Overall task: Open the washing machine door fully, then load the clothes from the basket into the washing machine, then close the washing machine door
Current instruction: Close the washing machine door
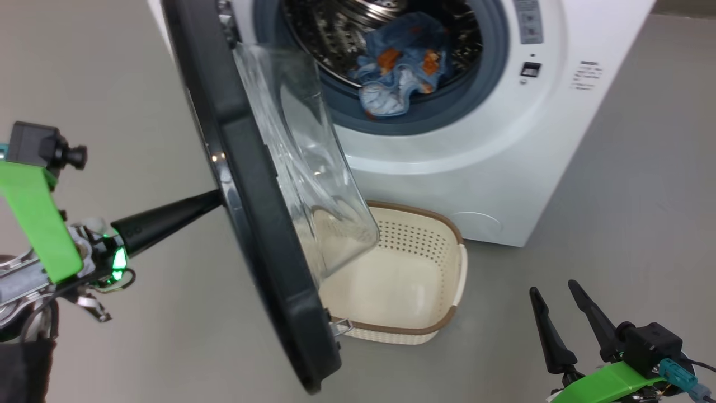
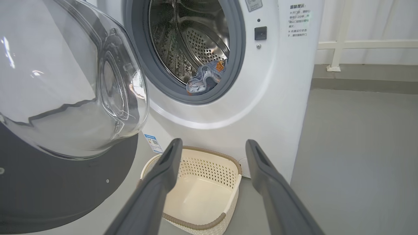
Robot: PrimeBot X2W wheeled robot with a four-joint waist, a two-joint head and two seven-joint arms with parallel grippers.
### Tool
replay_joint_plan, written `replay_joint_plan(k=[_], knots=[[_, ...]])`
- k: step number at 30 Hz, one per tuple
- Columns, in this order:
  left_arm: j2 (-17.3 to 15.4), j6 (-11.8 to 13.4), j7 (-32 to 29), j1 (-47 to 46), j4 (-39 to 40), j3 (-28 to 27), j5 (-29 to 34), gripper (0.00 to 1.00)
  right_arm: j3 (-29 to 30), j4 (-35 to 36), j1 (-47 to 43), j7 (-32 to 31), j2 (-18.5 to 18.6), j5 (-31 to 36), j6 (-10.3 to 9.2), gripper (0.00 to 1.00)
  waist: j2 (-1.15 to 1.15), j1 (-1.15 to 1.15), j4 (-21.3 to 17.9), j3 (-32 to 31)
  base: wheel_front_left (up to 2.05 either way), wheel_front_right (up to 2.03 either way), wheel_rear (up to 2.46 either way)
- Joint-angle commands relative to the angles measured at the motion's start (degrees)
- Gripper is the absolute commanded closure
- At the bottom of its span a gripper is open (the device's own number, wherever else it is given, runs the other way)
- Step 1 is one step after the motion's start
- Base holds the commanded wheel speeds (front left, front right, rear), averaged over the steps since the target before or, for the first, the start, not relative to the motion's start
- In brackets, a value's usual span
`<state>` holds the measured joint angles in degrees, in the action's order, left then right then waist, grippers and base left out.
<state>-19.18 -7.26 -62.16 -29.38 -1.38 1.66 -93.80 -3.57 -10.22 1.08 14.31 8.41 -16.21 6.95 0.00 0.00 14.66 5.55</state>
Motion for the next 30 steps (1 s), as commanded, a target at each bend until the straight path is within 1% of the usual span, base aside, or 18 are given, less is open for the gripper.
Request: replay_joint_plan(k=[1, 4, 5, 13, 17, 23, 30], knots=[[-1.46, -0.23, 0.57, -2.88, 1.85, -1.79, 0.76, 1.00, -1.13, 1.55, 0.98, 0.69, -0.05, 0.62, 0.54, 0.00, 0.00, 0.00, -3.49, 0.54, 0.00, 0.00, 0.00], [-0.08, -0.23, 1.63, -4.43, 1.22, -1.24, 1.81, 1.00, -0.84, 1.75, 1.32, 0.69, -0.59, 0.69, 0.54, 0.00, 0.00, 0.00, -6.39, 1.12, 0.00, 0.00, 0.00], [0.54, -0.23, 2.17, -5.29, 0.87, -0.85, 2.55, 1.00, -0.67, 1.85, 1.58, 0.69, -0.89, 0.72, 0.54, 0.00, 0.00, 0.00, -8.39, 1.59, 0.00, 0.00, 0.00], [1.54, -0.23, 5.51, -8.21, -2.07, -1.03, 5.31, 1.00, -0.49, 2.09, 2.62, 0.69, -2.39, 0.62, 0.54, 0.00, 0.00, 0.00, -16.50, 3.06, 0.00, 0.00, 0.00], [1.34, -0.23, 7.09, -9.25, -3.98, -1.22, 6.58, 1.00, -0.52, 2.00, 2.81, 0.69, -2.87, 0.60, 0.54, 0.00, 0.00, 0.00, -19.44, 3.58, 0.00, 0.00, 0.00], [0.75, -0.23, 9.11, -9.87, -6.48, -1.47, 7.68, 1.00, -0.21, 1.94, 3.12, 0.69, -3.24, 0.66, 0.54, 0.00, 0.00, 0.00, -20.80, 3.66, 0.00, 0.00, 0.00], [0.31, -0.23, 10.19, -8.40, -6.89, -1.25, 7.30, 1.00, 0.24, 1.80, 2.49, 0.69, -3.03, 0.82, 0.54, 0.00, 0.00, 0.00, -18.95, 2.37, 0.00, 0.00, 0.00]])
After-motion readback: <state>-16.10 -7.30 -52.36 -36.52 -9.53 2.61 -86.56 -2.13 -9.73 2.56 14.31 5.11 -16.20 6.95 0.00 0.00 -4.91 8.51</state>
